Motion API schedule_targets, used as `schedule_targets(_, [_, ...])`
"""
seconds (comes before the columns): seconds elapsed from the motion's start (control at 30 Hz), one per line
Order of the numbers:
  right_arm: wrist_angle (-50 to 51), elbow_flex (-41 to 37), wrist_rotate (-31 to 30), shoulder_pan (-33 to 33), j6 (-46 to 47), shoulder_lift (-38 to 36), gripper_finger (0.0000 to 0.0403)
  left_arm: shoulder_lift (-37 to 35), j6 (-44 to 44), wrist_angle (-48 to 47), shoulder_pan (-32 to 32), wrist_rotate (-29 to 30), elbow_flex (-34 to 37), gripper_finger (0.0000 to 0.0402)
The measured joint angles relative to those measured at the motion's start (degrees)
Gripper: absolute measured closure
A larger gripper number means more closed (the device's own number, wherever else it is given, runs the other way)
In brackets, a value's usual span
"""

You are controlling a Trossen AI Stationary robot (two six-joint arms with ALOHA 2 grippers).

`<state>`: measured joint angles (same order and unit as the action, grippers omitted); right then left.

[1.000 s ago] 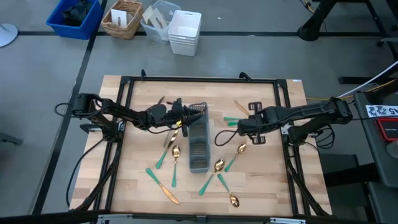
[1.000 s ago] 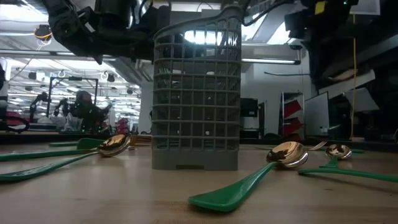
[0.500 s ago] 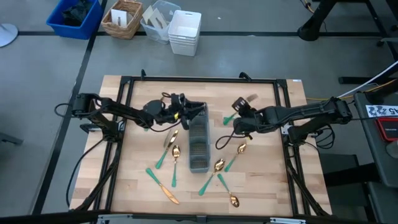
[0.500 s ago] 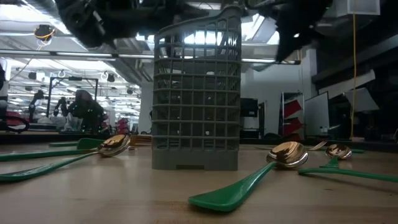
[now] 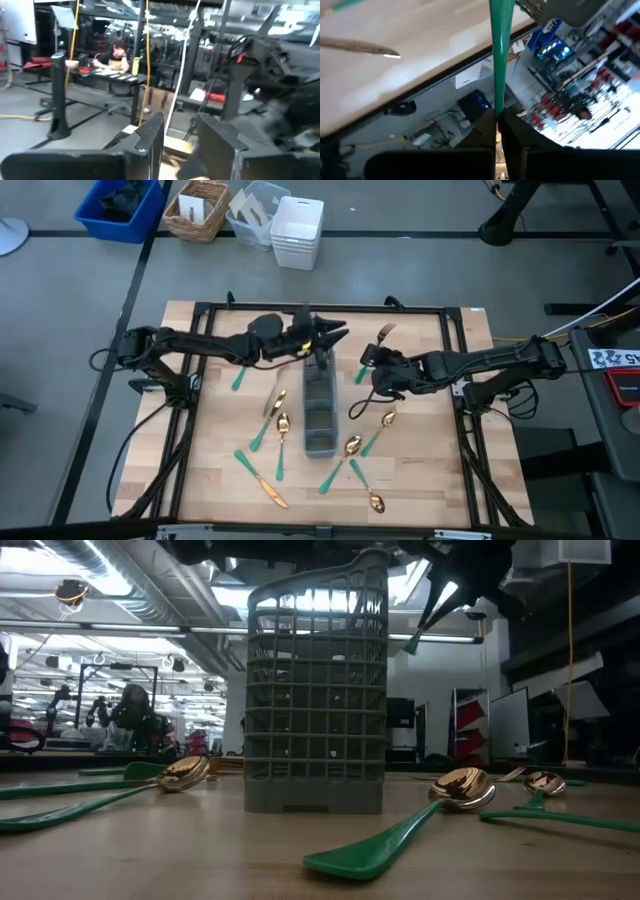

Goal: Sort silverware
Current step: Put the green fork into the utensil rack

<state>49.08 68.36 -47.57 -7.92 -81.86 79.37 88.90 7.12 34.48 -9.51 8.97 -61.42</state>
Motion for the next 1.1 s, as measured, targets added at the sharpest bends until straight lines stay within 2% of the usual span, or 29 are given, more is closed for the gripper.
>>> schedule_targets(0.1, [0.0, 0.0, -0.19, 0.0, -3.64, 0.0, 0.0389, 0.03, 0.39, -1.16, -1.59, 0.0, -0.58, 0.0292])
schedule_targets(0.27, [-0.16, 0.0, -1.98, 0.0, -10.13, 0.0, 0.0388, 0.32, 6.14, -0.88, -4.5, -0.03, -0.58, 0.0292])
schedule_targets(0.47, [-3.68, 0.0, -2.18, 0.0, -16.11, 0.0, 0.0388, 1.99, 11.22, -0.58, -6.5, -5.29, -0.6, 0.0292])
schedule_targets(0.73, [-10.9, 0.0, 0.65, 0.0, -21.87, 0.0, 0.0388, 5.91, 12.67, -0.33, -5.3, -5.81, -0.6, 0.0292])
schedule_targets(1.1, [-14.13, 0.0, 6.25, 0.0, -22.19, 0.0, 0.0388, 6.61, 12.41, -0.86, -2.5, -5.84, -0.56, 0.0292])
